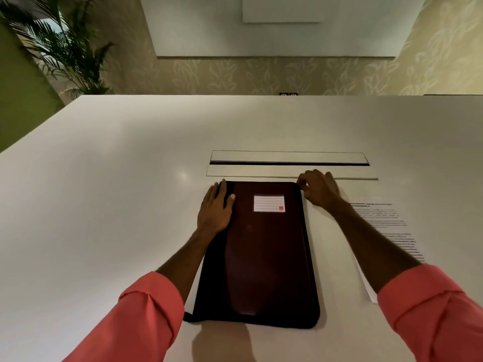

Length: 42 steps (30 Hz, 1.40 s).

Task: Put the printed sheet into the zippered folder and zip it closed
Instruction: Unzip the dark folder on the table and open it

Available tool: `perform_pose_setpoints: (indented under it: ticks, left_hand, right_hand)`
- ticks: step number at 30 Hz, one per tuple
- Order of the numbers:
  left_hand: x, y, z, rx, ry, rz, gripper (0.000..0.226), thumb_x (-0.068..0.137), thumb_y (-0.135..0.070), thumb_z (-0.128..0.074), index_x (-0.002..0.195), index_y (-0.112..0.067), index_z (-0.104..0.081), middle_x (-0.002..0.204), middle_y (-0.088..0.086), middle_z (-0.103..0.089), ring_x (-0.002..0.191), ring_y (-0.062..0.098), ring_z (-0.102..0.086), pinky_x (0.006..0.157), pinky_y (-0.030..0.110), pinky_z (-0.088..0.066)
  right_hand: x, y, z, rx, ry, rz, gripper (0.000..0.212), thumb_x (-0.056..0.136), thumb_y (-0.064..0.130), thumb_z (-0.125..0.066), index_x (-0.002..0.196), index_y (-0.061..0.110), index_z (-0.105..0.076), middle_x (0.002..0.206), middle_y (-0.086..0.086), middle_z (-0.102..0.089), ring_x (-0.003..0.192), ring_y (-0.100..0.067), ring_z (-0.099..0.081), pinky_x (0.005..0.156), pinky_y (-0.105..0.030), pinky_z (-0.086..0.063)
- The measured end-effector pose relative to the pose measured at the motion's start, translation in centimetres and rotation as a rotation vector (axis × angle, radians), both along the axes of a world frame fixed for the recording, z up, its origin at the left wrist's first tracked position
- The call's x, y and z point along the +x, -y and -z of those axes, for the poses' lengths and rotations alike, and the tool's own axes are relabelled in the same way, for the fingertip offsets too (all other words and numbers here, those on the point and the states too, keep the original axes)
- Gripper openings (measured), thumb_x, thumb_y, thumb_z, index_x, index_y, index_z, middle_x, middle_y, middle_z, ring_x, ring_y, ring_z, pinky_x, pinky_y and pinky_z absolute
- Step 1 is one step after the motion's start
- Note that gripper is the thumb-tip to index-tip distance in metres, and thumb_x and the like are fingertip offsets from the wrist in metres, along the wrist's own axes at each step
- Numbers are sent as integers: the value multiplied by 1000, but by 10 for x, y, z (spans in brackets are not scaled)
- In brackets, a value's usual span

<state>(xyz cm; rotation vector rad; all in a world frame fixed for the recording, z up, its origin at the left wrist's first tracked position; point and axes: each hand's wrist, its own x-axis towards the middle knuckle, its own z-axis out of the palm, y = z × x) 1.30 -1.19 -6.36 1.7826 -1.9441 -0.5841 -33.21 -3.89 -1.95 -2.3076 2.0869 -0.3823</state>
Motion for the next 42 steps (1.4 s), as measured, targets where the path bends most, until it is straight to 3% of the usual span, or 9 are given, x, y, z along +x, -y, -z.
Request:
perform_pose_setpoints:
  ticks: [7, 17, 22, 25, 30, 36, 40, 42]
  left_hand:
    - [-2, 2, -2, -11, 8, -10, 68, 113, -58, -28, 173, -31, -10, 180, 3, -13, 168, 25, -10, 134, 49, -18]
    - [-1, -4, -4, 11, 13, -18, 68, 111, -63, -25, 172, -34, -12, 180, 4, -16, 167, 26, -12, 134, 50, -20]
    - [-10, -7, -17, 103, 61, -12, 65, 115, -54, -24, 173, -31, -5, 181, 10, 0, 168, 32, -3, 136, 51, -11]
    - [-9, -24, -18, 112, 54, 80, 63, 115, -49, -28, 172, -34, -5, 181, 4, 9, 168, 30, 2, 136, 53, -10]
    - [14, -64, -16, 44, 92, 207, 64, 112, -59, -31, 170, -44, -9, 181, -6, 7, 168, 21, 5, 135, 52, -9]
    - [39, -119, -16, -17, 54, 356, 66, 109, -60, -40, 169, -48, -14, 179, -20, 9, 167, 10, 5, 132, 37, -9]
    - [39, -134, -9, 19, 102, 348, 79, 98, -86, -20, 168, -51, -11, 178, -22, 7, 166, 7, 12, 134, 42, -9]
    - [37, -137, -4, 27, 98, 336, 81, 97, -86, -16, 169, -49, -9, 178, -19, 8, 165, 9, 15, 136, 45, -6]
  right_hand:
    - [12, -51, 0, -51, 74, 186, 17, 86, 10, -69, 99, 19, -75, 107, 0, -74, 110, -26, -64, 98, -48, -43]
    - [28, -132, 24, -136, 94, 220, 15, 87, 11, -67, 98, 21, -70, 99, 5, -70, 98, -22, -64, 86, -43, -42]
    - [37, -147, 24, -127, 163, 241, 12, 94, 15, -63, 103, 20, -68, 105, 3, -70, 102, -22, -63, 90, -45, -42]
    - [40, -146, 25, -130, 195, 224, 9, 98, 19, -60, 104, 21, -67, 105, 4, -69, 103, -22, -64, 91, -45, -42]
    - [38, -142, 24, -164, 237, 229, 7, 99, 19, -59, 98, 20, -66, 98, 4, -69, 96, -21, -66, 88, -44, -44]
    - [35, -146, 26, -178, 255, 216, 7, 98, 16, -59, 93, 20, -63, 90, 4, -67, 88, -22, -64, 82, -43, -44]
    - [34, -152, 26, -164, 259, 247, 10, 96, 15, -62, 89, 22, -61, 88, 7, -67, 88, -21, -63, 84, -43, -42]
    - [36, -162, 28, -170, 262, 253, 11, 96, 14, -62, 88, 22, -61, 88, 7, -67, 88, -21, -62, 83, -41, -39]
